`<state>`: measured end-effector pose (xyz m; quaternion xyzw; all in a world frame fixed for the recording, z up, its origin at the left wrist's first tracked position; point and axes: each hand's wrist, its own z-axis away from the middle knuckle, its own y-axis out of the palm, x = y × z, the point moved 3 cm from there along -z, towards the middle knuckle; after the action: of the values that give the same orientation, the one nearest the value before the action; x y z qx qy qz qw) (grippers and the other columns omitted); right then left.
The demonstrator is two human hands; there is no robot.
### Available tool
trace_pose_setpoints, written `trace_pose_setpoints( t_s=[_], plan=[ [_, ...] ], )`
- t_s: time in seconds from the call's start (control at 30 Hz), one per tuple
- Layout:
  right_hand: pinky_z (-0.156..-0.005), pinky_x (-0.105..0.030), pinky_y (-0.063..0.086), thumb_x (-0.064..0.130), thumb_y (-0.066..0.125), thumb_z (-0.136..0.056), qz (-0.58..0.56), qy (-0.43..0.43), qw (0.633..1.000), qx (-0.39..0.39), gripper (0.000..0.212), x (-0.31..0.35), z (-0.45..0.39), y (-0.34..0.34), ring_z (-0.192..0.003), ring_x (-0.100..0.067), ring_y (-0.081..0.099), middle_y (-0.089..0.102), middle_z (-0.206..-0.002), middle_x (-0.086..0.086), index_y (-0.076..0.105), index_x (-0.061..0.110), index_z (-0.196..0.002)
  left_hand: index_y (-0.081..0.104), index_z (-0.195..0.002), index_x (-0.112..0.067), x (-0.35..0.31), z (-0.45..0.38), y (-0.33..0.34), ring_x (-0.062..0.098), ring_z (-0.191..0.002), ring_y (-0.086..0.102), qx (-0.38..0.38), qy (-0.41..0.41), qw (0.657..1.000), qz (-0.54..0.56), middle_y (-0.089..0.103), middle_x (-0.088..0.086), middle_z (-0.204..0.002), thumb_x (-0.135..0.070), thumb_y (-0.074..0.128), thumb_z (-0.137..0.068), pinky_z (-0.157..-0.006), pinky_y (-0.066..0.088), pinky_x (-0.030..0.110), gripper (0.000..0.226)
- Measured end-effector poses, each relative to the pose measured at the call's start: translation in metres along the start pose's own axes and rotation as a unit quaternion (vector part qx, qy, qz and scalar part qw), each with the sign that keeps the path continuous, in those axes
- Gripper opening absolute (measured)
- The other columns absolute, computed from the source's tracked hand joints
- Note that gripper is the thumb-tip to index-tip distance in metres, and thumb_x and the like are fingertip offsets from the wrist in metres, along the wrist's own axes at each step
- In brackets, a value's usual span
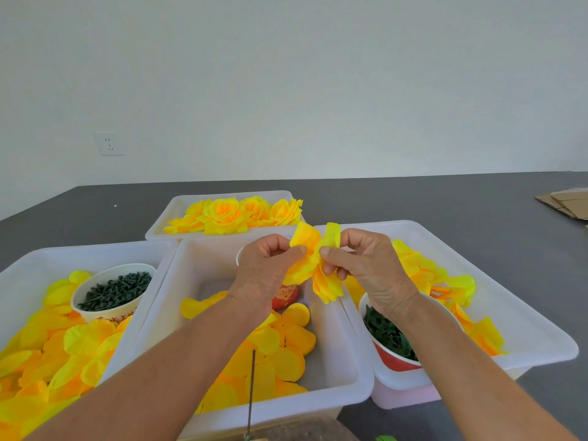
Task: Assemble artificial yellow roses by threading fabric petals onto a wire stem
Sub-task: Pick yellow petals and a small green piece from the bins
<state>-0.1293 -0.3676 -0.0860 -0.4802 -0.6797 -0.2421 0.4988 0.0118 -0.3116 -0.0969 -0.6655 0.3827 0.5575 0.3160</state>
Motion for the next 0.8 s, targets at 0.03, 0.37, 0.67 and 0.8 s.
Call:
trace_pose_setpoints(
  t_s=[0.03, 0.37, 0.67, 0.8],
  plan=[
    [-0.048, -0.016, 0.044, 0.006, 0.067, -0.082, 0.002, -0.005, 1.000, 0.003, 0.014, 0.001, 0.000, 0.000, -0.048, -0.005, 0.056, 0.067, -0.055, 0.000, 0.063, 0.010, -0.070, 0.061, -0.065, -0.014, 0.001, -0.001, -0.001, 0.020, -0.072, 0.051, -0.010, -0.009, 1.000, 0.003, 0.058, 0.011, -0.075, -0.014, 0.070, -0.080, -0.061, 0.043, 0.028, 0.017],
    [-0.044, -0.017, 0.044, -0.007, 0.060, -0.081, -0.069, -0.006, 0.996, -0.062, 0.005, 0.003, -0.001, -0.008, -0.041, -0.009, 0.053, 0.065, -0.051, -0.005, 0.059, -0.007, -0.075, 0.051, -0.053, -0.017, 0.009, -0.012, -0.014, 0.023, -0.074, 0.044, -0.095, -0.083, 0.991, 0.043, 0.050, 0.011, -0.072, -0.009, 0.072, -0.073, -0.065, 0.034, 0.036, 0.030],
    [-0.063, -0.033, 0.044, 0.002, 0.070, -0.077, -0.156, 0.048, 0.974, -0.158, 0.010, -0.003, -0.006, -0.019, -0.067, -0.024, 0.054, 0.066, -0.072, -0.010, 0.066, 0.011, -0.078, 0.055, -0.050, -0.020, 0.011, -0.014, -0.010, 0.024, -0.075, 0.046, -0.073, -0.065, 0.994, 0.050, 0.055, 0.011, -0.074, -0.013, 0.072, -0.077, -0.068, 0.036, 0.037, 0.032],
    [-0.073, -0.042, 0.044, 0.004, 0.069, -0.078, -0.172, 0.038, 0.956, -0.235, 0.014, -0.004, -0.006, -0.028, -0.076, -0.029, 0.052, 0.064, -0.078, -0.019, 0.069, 0.017, -0.078, 0.058, -0.057, -0.019, 0.012, -0.013, -0.007, 0.027, -0.081, 0.050, -0.053, -0.056, 0.996, 0.049, 0.059, 0.014, -0.081, -0.018, 0.072, -0.079, -0.072, 0.040, 0.039, 0.026]
  ],
)
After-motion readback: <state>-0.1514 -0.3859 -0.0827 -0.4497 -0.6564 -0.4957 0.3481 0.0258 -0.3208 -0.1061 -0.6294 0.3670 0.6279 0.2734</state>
